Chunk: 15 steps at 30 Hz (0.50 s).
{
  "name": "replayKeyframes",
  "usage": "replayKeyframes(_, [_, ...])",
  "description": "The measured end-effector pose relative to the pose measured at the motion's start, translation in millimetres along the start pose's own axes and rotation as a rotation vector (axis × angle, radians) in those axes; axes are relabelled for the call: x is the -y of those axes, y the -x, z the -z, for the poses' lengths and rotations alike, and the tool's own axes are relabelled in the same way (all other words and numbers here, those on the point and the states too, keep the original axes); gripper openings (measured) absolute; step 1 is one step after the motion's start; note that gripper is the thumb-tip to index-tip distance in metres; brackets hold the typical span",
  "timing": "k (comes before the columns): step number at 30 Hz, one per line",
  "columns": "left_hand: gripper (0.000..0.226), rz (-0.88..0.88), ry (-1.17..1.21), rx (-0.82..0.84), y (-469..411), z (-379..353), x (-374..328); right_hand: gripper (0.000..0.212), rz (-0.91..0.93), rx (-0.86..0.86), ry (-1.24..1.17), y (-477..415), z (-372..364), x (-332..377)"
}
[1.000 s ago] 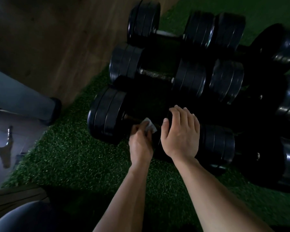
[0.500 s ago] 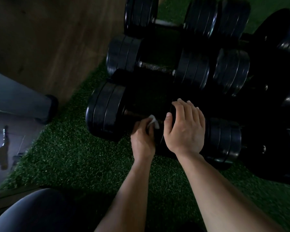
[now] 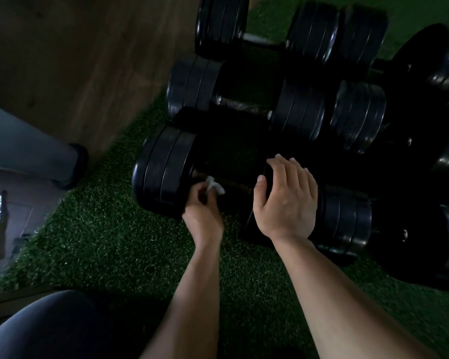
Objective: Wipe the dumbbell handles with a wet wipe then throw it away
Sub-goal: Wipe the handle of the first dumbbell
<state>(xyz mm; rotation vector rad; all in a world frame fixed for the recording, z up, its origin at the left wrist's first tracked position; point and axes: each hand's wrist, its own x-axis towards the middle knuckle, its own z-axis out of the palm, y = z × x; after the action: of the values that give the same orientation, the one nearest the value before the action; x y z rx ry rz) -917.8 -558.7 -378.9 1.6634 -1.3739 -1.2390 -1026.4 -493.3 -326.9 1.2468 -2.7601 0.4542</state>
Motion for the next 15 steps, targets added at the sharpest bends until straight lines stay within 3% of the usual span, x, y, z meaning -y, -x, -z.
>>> replayKeyframes(5, [0.018,0.059,0.172,0.144,6.3,-3.5,-3.2,0.044,0.001,-0.001,-0.005,0.0,-0.8,-0.5])
replayKeyframes(8, [0.012,0.172,0.194,-0.002,1.4,-3.9,2.5,0.043,0.004,-0.012,-0.006,0.8,-0.6,-0.4])
replayKeyframes(10, [0.006,0.3,0.422,-0.076,-3.3,-5.5,2.6,0.043,0.006,-0.015,-0.005,0.9,-0.6,-0.3])
replayKeyframes(12, [0.014,0.41,0.558,-0.086,-1.5,-10.8,-3.0,0.042,0.007,-0.016,-0.002,0.6,-0.9,-0.2])
replayKeyframes(15, [0.012,0.437,0.577,-0.009,7.8,-14.6,-6.7,0.042,0.009,-0.018,-0.001,0.3,-1.1,-0.2])
